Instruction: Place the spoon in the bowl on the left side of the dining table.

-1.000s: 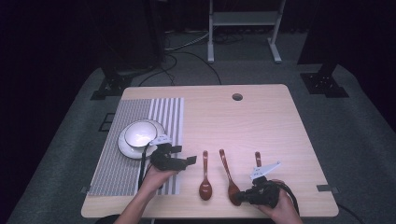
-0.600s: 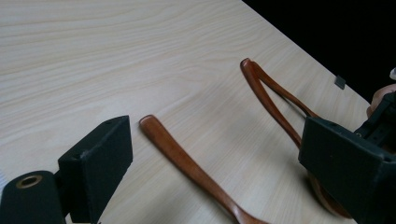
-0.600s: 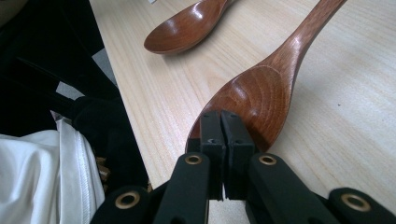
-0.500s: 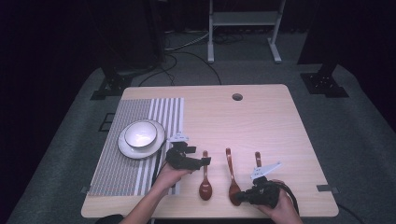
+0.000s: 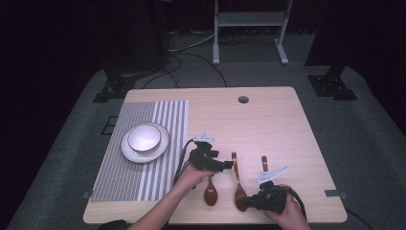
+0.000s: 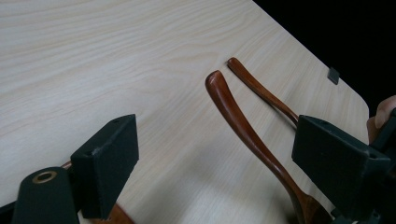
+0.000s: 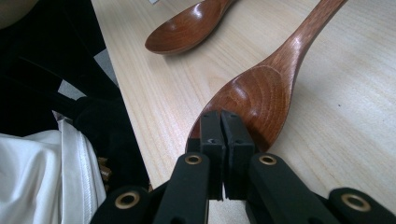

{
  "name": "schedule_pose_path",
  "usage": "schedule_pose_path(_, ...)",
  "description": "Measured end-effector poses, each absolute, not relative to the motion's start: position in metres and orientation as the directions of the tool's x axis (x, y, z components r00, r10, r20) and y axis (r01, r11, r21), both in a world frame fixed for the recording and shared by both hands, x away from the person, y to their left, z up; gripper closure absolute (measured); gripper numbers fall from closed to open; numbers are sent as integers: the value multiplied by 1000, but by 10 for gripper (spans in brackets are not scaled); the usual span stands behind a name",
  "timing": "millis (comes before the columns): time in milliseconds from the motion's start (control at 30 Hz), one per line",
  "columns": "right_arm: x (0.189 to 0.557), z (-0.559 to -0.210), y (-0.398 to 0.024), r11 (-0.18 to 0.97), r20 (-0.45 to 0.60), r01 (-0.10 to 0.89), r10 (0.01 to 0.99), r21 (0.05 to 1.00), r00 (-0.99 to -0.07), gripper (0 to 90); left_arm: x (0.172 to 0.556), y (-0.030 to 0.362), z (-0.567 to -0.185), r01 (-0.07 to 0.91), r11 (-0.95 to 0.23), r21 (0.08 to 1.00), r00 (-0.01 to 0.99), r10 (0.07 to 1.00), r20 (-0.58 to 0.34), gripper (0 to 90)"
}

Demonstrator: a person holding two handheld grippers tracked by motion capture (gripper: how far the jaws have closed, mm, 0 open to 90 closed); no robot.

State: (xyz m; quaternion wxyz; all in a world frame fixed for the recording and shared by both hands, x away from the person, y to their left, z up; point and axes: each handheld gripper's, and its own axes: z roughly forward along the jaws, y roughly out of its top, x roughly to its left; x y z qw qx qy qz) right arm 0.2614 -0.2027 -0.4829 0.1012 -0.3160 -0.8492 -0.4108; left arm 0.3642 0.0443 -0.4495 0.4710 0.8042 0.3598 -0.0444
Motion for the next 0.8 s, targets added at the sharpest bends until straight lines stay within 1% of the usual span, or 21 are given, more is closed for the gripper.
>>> schedule_pose_path(67, 261, -483, -203, 462, 432, 620, 454, 634, -779, 880, 367, 40, -452, 625, -302, 719, 737, 531, -417, 186)
schedule_pose_path(133, 261, -483, -203, 462, 431, 619, 453, 635, -780, 880, 369, 38, -454, 632, -307, 712, 735, 530, -424, 202)
schedule_pose_path(167, 261, -483, -203, 462, 431, 619, 453, 636, -781, 880, 369, 36, -455, 634, -303, 711, 734, 525, -430, 236)
schedule_pose_path(233, 261, -483, -203, 460, 434, 620, 451, 636, -780, 880, 371, 34, -456, 637, -300, 710, 731, 526, -434, 254)
schedule_pose_path(300, 262, -484, -203, 459, 435, 619, 449, 637, -781, 879, 372, 33, -457, 639, -294, 711, 732, 517, -444, 300)
schedule_pose_path(400, 262, -483, -203, 460, 433, 618, 449, 637, -781, 878, 374, 30, -459, 641, -294, 709, 734, 505, -454, 305)
schedule_pose_path(500, 261, -483, -203, 460, 432, 617, 449, 639, -782, 876, 375, 29, -460, 647, -290, 705, 734, 486, -474, 378)
schedule_pose_path(700, 261, -483, -203, 460, 433, 616, 447, 639, -783, 872, 379, 26, -460, 652, -300, 697, 736, 472, -485, 580)
schedule_pose_path(733, 261, -483, -203, 460, 433, 615, 446, 640, -783, 870, 379, 25, -459, 648, -306, 697, 740, 469, -482, 629)
schedule_pose_path(800, 261, -484, -203, 460, 432, 613, 443, 643, -785, 863, 379, 24, -459, 655, -290, 698, 735, 460, -498, 651)
